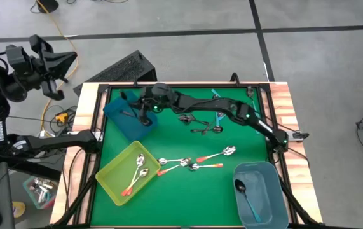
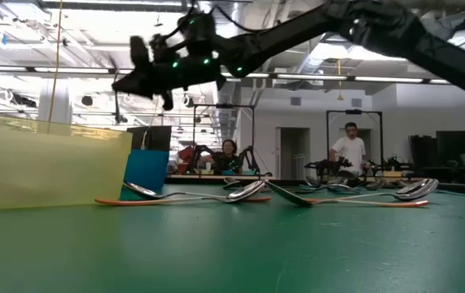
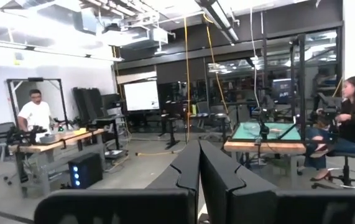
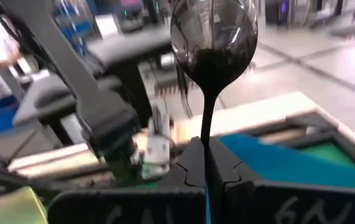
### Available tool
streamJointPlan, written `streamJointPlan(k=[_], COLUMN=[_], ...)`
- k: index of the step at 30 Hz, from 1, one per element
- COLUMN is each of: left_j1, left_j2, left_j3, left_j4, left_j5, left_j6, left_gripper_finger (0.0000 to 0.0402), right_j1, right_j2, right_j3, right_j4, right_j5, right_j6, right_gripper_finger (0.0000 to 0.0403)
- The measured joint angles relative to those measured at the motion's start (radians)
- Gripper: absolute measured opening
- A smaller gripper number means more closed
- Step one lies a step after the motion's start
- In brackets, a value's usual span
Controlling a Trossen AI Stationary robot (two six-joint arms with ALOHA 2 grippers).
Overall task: Sort silverware by color (type)
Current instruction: Put the black spoon into the dark blue bin
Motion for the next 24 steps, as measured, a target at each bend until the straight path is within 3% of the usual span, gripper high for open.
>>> streamJointPlan(k=[4, 7, 13, 17, 24], left_j1=[0.0, 0.0, 0.0, 0.0, 0.0], left_j2=[-0.014, -0.061, -0.272, -0.427, -0.638], left_j3=[-0.007, -0.09, -0.513, -0.776, -1.004], left_j4=[-0.067, -0.076, 0.212, 0.356, 0.465], left_j5=[-0.029, -0.049, -0.069, -0.195, -0.302], left_j6=[0.014, 0.019, -0.077, -0.135, -0.241], left_gripper_finger=[0.0, 0.0, 0.0, 0.0, 0.0], right_j1=[0.005, 0.007, 0.003, -0.003, -0.008], right_j2=[0.078, 0.094, 0.092, 0.088, 0.088], right_j3=[0.146, 0.157, 0.155, 0.155, 0.155], right_j4=[-0.163, -0.169, -0.241, -0.295, -0.446], right_j5=[-0.001, -0.001, 0.001, 0.002, 0.041], right_j6=[-0.024, -0.039, -0.039, -0.048, -0.042], right_gripper_finger=[0.0005, 0.0005, 0.0005, 0.0005, 0.0005])
